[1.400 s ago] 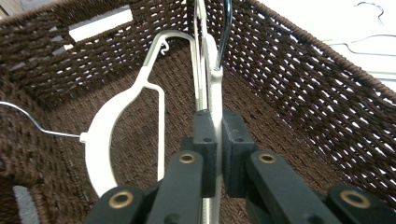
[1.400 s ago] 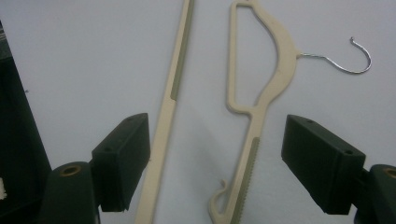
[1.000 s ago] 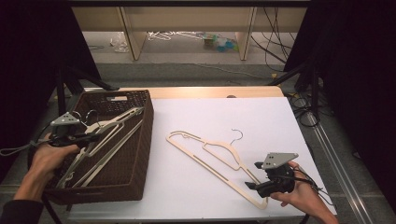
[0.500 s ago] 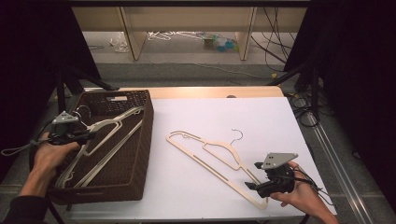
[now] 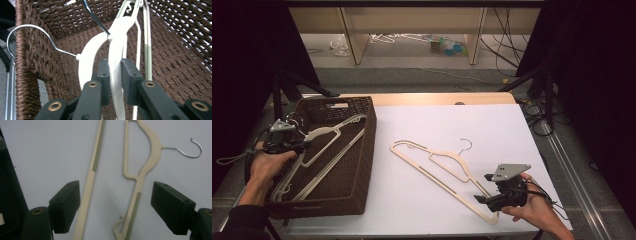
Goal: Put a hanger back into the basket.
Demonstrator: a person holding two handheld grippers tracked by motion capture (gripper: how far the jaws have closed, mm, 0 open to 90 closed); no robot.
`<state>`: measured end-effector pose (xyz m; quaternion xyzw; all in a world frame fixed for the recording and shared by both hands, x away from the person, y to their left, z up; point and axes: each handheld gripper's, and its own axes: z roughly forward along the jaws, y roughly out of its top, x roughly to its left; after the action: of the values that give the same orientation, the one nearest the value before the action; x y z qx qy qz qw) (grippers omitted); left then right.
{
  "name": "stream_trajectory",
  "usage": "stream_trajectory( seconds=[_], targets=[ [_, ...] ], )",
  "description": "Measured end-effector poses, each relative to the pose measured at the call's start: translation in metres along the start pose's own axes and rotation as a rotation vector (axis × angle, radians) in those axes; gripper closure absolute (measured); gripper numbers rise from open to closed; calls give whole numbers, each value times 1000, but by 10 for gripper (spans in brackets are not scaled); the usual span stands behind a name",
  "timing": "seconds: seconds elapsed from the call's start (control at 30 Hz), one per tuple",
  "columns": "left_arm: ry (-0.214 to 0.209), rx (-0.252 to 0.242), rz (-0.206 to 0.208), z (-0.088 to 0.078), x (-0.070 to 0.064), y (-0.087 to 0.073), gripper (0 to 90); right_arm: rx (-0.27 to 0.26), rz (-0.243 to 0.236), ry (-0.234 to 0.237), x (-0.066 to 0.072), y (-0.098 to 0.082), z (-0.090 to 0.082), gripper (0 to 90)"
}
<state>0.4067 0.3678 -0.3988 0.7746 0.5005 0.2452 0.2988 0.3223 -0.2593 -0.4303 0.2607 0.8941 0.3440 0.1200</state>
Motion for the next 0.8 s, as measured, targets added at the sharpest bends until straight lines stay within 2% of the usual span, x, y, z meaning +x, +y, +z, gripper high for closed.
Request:
stream_trajectory(
  seconds=[0.03,0.13,0.17,0.2,0.27,0.33,0.5,0.53,0.57,0.6,0.63,0.67,0.8],
  targets=[
    [2,2,11,0,1,0,773,4,1,3,0,0,0,245],
    [12,4,7,1,1,0,769,-4,2,-2,0,-1,1,245],
    [18,6,-13,1,0,-1,763,-3,2,-1,0,-1,1,245],
    [22,10,-4,2,1,-1,759,-3,0,-1,0,-1,1,245],
    [46,27,-35,3,1,-5,720,-4,-1,-2,0,-1,1,245],
    [51,28,-32,3,3,-7,716,-4,1,-2,0,-1,1,245],
    [63,24,-66,0,7,-14,669,0,4,2,0,-1,2,245],
    [63,20,-50,-2,8,-14,669,-1,4,0,0,-1,2,245],
    [61,17,-60,-3,7,-14,658,11,1,7,0,-1,1,245],
    [58,8,-64,-5,7,-14,652,-2,5,-2,0,-1,2,245],
    [50,-4,-44,-6,7,-13,643,-1,3,-1,0,-1,2,245],
    [47,-19,-67,-8,4,-12,632,-3,5,-2,0,-1,2,245],
    [19,-67,-67,-19,-4,-7,594,-3,6,-2,0,-1,2,245]
  ],
)
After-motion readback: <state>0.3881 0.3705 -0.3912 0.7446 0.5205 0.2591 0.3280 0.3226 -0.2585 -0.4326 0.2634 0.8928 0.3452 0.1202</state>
